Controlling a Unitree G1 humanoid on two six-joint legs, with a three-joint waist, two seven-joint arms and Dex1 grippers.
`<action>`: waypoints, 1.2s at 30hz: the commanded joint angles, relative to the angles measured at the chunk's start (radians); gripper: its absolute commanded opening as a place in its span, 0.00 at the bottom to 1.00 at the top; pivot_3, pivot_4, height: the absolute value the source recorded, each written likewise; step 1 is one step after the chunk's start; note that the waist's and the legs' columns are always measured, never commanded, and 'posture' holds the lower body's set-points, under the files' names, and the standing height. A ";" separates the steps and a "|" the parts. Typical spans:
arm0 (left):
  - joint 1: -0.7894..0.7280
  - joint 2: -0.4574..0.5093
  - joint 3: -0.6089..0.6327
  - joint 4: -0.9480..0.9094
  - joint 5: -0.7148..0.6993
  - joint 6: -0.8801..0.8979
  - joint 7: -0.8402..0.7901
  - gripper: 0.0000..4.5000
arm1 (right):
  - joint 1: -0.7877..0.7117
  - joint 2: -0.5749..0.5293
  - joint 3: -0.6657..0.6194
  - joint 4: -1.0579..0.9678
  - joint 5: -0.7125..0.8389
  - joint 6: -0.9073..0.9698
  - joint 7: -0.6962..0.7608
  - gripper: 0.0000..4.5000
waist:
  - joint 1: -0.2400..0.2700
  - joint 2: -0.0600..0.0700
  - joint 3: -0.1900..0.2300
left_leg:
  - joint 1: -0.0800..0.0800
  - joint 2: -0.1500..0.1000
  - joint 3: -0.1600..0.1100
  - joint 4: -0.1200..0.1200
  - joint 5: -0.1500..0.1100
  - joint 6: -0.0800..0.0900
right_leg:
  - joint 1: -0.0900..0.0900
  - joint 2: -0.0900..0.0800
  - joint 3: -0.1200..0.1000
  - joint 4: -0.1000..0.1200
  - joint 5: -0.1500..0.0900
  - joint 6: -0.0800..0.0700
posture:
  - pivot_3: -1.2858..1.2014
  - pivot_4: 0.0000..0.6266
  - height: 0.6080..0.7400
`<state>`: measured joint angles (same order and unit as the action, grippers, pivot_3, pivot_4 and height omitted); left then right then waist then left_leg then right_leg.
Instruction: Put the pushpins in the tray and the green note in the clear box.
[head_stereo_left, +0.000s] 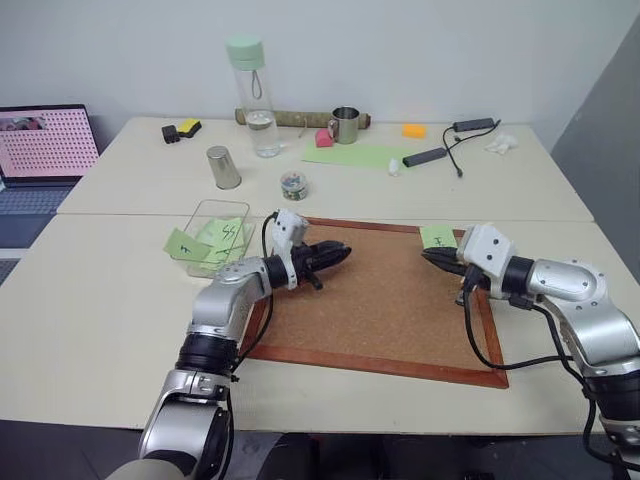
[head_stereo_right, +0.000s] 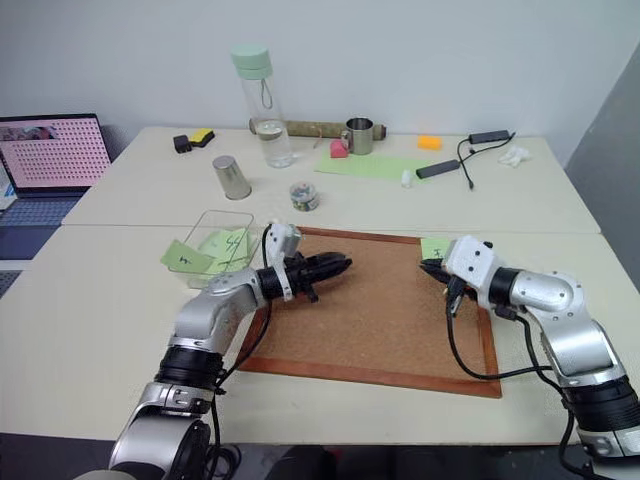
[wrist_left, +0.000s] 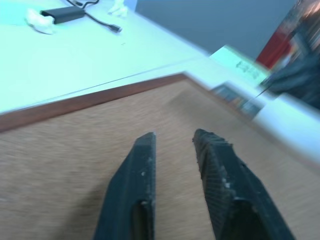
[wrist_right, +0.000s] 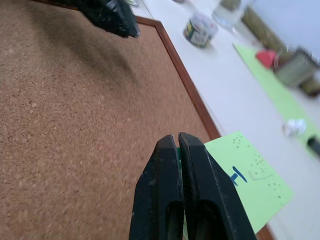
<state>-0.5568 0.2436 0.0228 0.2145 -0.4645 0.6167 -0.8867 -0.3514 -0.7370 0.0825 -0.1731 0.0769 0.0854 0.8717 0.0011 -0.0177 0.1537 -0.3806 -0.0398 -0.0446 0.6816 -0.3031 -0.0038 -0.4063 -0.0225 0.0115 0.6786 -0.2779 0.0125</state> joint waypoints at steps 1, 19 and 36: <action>0.001 -0.047 0.020 -0.080 -0.097 0.116 0.036 0.50 | -0.034 -0.019 0.015 -0.001 -0.059 -0.144 0.009 0.00 | -0.001 -0.001 0.001 | 0.000 0.000 0.000 0.000 0.001 -0.001 | 0.000 0.000 0.000 0.000 0.000 0.000 | 0.52 0.24 1.00; -0.141 -0.247 0.066 0.100 -0.206 0.187 0.119 0.82 | -0.067 -0.029 0.070 0.019 -0.155 -0.364 0.040 0.00 | -0.001 -0.002 0.001 | 0.000 0.000 0.000 0.000 0.003 -0.005 | 0.000 0.000 0.000 0.000 0.000 0.000 | 0.52 0.24 1.00; -0.135 -0.272 0.054 0.112 -0.213 0.142 0.083 0.24 | -0.074 0.000 0.089 0.034 -0.163 -0.377 0.035 0.00 | -0.001 -0.002 0.001 | 0.000 0.000 -0.001 0.000 0.003 -0.006 | 0.000 0.000 0.000 0.000 0.000 0.000 | 0.52 0.24 1.00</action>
<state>-0.6849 -0.0241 0.0820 0.3614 -0.6599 0.7631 -0.7822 -0.4084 -0.7395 0.1817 -0.1313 -0.0953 -0.2747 0.9133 0.0001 -0.0198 0.1550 -0.3802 -0.0399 -0.0452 0.6815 -0.2997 -0.0098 -0.4061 -0.0224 0.0110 0.6788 -0.2778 0.0124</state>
